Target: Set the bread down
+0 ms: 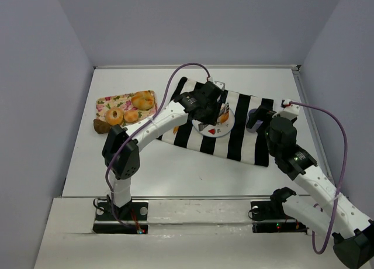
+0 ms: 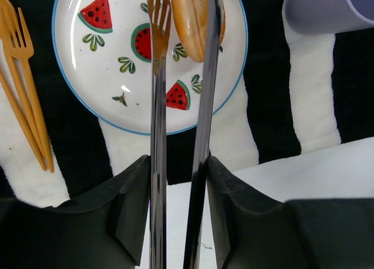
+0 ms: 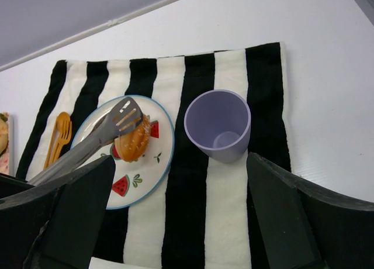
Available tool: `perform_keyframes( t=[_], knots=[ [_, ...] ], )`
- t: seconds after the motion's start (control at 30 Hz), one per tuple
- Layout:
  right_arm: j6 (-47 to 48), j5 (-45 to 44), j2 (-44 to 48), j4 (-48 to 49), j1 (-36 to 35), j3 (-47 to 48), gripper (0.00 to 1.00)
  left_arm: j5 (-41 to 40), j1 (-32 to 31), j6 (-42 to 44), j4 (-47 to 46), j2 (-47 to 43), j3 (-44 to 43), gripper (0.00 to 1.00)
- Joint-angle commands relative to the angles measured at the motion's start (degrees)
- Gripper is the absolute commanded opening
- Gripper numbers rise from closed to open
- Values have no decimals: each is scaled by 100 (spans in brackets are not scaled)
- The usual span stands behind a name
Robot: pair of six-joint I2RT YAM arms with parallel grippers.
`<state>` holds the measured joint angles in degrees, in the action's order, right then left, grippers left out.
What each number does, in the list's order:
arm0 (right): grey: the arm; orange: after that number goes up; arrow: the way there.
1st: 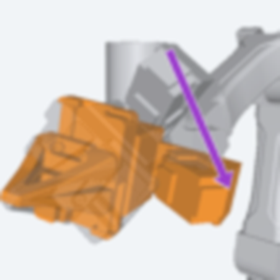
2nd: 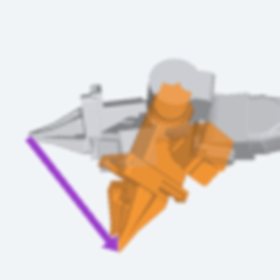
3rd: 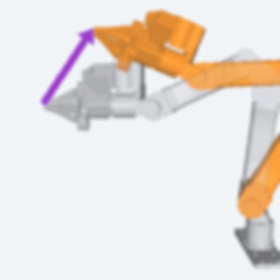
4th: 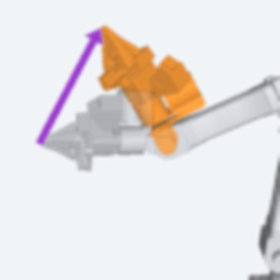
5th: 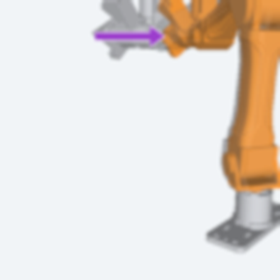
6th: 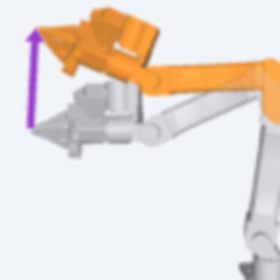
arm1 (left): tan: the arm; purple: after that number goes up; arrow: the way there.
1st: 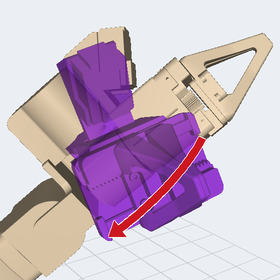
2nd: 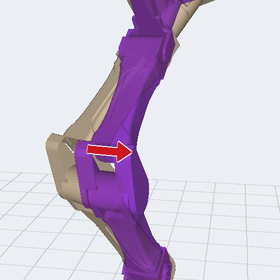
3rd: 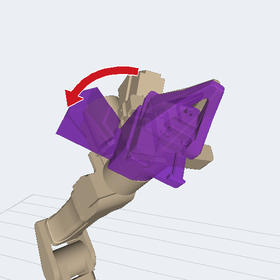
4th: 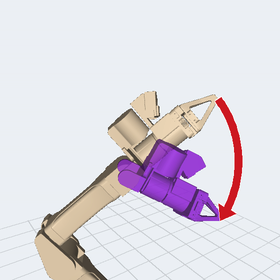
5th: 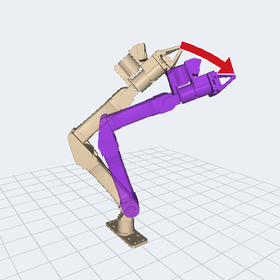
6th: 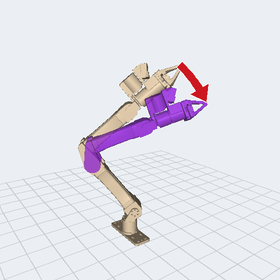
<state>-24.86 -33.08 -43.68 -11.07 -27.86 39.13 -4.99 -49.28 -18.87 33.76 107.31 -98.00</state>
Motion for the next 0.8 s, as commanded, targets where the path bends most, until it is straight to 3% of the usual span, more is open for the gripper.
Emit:
perform_keyframes(
  t=[0.0, 0.33, 0.57, 0.77],
  knots=[
    [52, -164, 88, 281, -53, -11, 100, 235, -38, 182, 148, -26, -255, 52],
    [52, -164, 88, 281, -53, -20, 100, 78, -38, 50, 403, -113, -263, 52],
    [34, -164, 88, 281, -53, -20, 100, -843, -38, -99, 728, -473, -352, 47],
    [-10, -93, 26, 298, -53, -29, 100, -1511, 163, -485, 1026, -912, 96, 46]
  ],
)
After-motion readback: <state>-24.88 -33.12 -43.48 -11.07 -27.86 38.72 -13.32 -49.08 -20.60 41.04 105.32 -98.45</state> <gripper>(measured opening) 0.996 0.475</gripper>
